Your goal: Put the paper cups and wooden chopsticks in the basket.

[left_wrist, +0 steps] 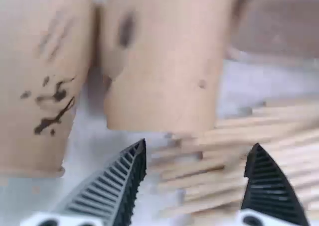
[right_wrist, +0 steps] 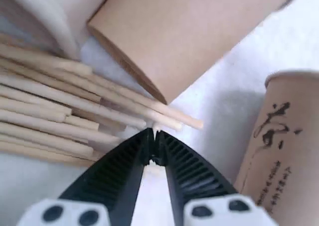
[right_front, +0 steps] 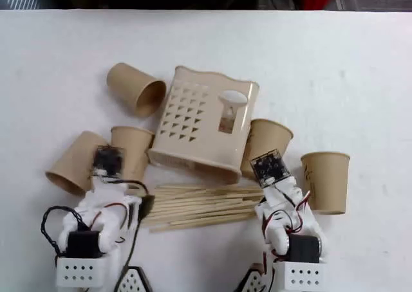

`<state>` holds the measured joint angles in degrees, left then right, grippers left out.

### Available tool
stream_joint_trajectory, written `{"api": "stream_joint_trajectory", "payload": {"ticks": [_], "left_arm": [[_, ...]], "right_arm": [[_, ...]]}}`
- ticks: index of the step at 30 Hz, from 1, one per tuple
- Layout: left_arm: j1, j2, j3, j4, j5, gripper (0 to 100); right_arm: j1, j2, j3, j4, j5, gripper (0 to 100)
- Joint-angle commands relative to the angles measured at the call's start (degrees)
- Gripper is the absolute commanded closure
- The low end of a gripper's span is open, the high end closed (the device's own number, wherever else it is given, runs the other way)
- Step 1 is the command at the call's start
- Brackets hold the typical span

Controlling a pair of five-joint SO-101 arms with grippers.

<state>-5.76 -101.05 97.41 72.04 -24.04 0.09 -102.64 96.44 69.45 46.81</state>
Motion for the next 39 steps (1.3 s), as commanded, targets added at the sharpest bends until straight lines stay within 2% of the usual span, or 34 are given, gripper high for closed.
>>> {"api": "stream_joint_trajectory", "payload": {"ticks": [1,12,19,23,30,36,39], "left_arm": [[-4.44,-0.48,-0.26,2.11,-23.30,69],[-4.79,-0.48,-0.26,1.76,-22.24,69],[-4.79,-0.48,-0.26,-0.70,-21.19,87],[-4.79,-0.48,-0.26,-3.34,-15.91,84],[-4.44,-0.57,-0.79,-5.19,-15.30,71],[-4.79,-0.57,-3.87,-6.68,-7.82,71],[-4.53,-0.48,-8.35,-6.15,-2.20,75]], "right_arm": [[0.40,-0.57,0.35,-1.27,-4.31,97.8],[0.48,-0.57,0.35,-1.01,-4.31,98.1],[0.48,-0.57,0.35,-1.01,-4.22,98.1],[0.48,-0.57,0.35,-1.01,-3.96,98.1],[0.75,-0.57,-0.09,-0.84,-3.87,97.7],[1.19,-0.31,-10.73,3.56,-4.04,97.7],[0.75,-0.22,-13.98,2.77,-4.31,97.7]]}}
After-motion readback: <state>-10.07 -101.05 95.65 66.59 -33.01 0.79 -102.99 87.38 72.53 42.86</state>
